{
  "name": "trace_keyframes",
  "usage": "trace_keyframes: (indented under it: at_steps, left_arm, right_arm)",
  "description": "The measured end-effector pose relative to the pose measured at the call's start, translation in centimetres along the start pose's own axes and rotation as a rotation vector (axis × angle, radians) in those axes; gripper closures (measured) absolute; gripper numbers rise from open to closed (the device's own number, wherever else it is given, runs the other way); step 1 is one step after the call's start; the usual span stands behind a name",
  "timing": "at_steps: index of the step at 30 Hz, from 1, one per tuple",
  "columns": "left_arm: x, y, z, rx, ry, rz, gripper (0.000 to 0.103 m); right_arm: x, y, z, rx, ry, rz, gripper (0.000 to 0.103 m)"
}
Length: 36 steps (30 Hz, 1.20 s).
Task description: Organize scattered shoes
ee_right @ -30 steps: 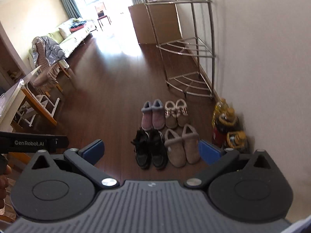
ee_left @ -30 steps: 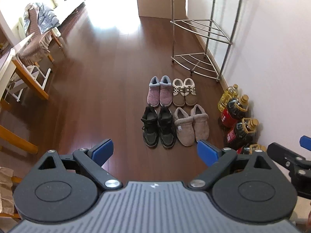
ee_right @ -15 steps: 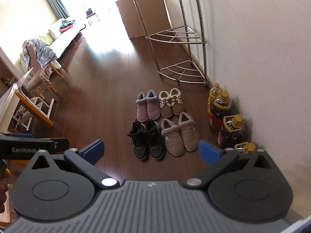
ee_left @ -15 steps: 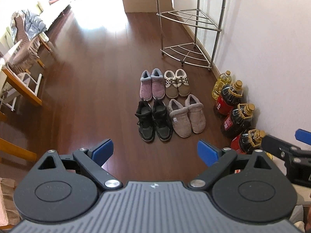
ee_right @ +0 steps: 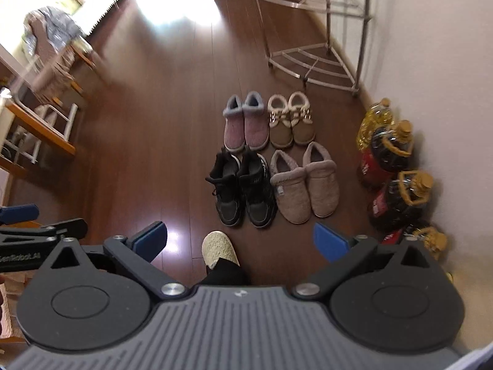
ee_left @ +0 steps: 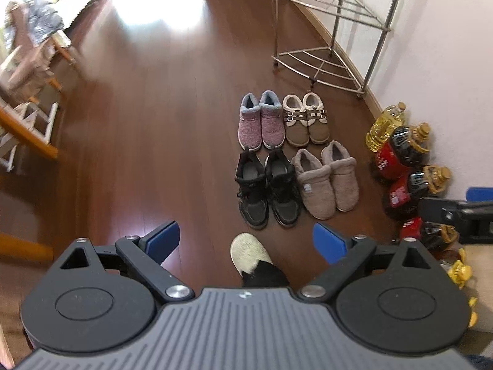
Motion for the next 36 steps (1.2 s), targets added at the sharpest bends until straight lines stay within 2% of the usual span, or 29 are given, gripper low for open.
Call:
trace_keyframes:
  at_steps: [6, 9, 10, 11, 14, 17, 18, 22, 26, 27, 28, 29, 30, 32, 36]
  left_arm:
    - [-5.5, 3.7, 11.8, -0.050, 0.026, 0.080, 0.008]
    - [-6.4, 5.1, 17.3, -0.078, 0.064, 0.068, 0.008]
    - [-6.5, 5.8, 19.8, -0.081, 0.075, 0.050, 0.008]
    - [-6.5, 6.2, 22.3, -0.081, 0.085, 0.033, 0.008]
    - [-5.6, 7.1, 28.5, -0.095, 0.115, 0.009, 0.008]
    - [-4.7, 7.5, 33.0, -0.109, 0.112, 0.012, 0.008]
    - [-4.3, 7.6, 34.8, -0.119, 0.111, 0.010, 0.008]
    - [-2.6, 8.4, 40.4, -0.147, 0.151, -0.027, 0.008]
    - [-1.8, 9.0, 42.8, -0.131, 0.187, -0.063, 0.008]
    - [-1.6, 9.1, 43.2, -0.124, 0.195, -0.071, 0.008]
    - [-1.5, 9.2, 43.6, -0.119, 0.204, -0.078, 0.008]
    - [-1.5, 9.4, 43.8, -0.115, 0.212, -0.084, 0.008]
    - [-1.4, 9.6, 44.0, -0.113, 0.217, -0.090, 0.008]
    - [-1.4, 10.0, 44.1, -0.112, 0.230, -0.101, 0.008]
    - [-1.3, 10.5, 44.4, -0.106, 0.248, -0.117, 0.008]
  right_arm:
    - [-6.7, 1.8, 14.7, 0.013, 0.083, 0.032, 0.005]
    - [-8.3, 2.3, 21.0, 0.023, 0.094, 0.039, 0.009]
    - [-9.3, 2.3, 25.6, 0.017, 0.101, 0.039, 0.012]
    - [-9.7, 2.5, 28.3, 0.007, 0.098, 0.032, 0.013]
    - [-10.0, 3.2, 37.1, -0.003, 0.117, -0.021, 0.015]
    - [-9.1, 3.7, 46.5, 0.006, 0.160, -0.061, 0.022]
    - [-8.6, 3.6, 49.4, 0.027, 0.179, -0.070, 0.026]
    - [-7.2, 3.3, 58.8, 0.113, 0.246, -0.080, 0.026]
    - [-4.9, 2.8, 64.3, 0.154, 0.429, -0.017, 0.030]
    - [-4.3, 2.7, 65.6, 0.165, 0.475, -0.001, 0.033]
    - [-3.8, 2.6, 66.9, 0.175, 0.521, 0.015, 0.042]
    - [-3.2, 2.5, 68.2, 0.185, 0.566, 0.031, 0.043]
    - [-2.7, 2.3, 69.4, 0.192, 0.607, 0.051, 0.051]
    - [-1.8, 1.9, 70.7, 0.186, 0.642, 0.111, 0.063]
    - [-1.3, 1.6, 70.9, 0.170, 0.583, 0.101, 0.071]
Point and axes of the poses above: each gripper's, at about its wrist camera, not at the fingertips, and z roughly the way its jaws point, y to its left, x to its underside, the point moved 7 cm from there along z, roughly the way its jaws point, and after that the axes turned 9 degrees about -z, right-handed, at the moved point
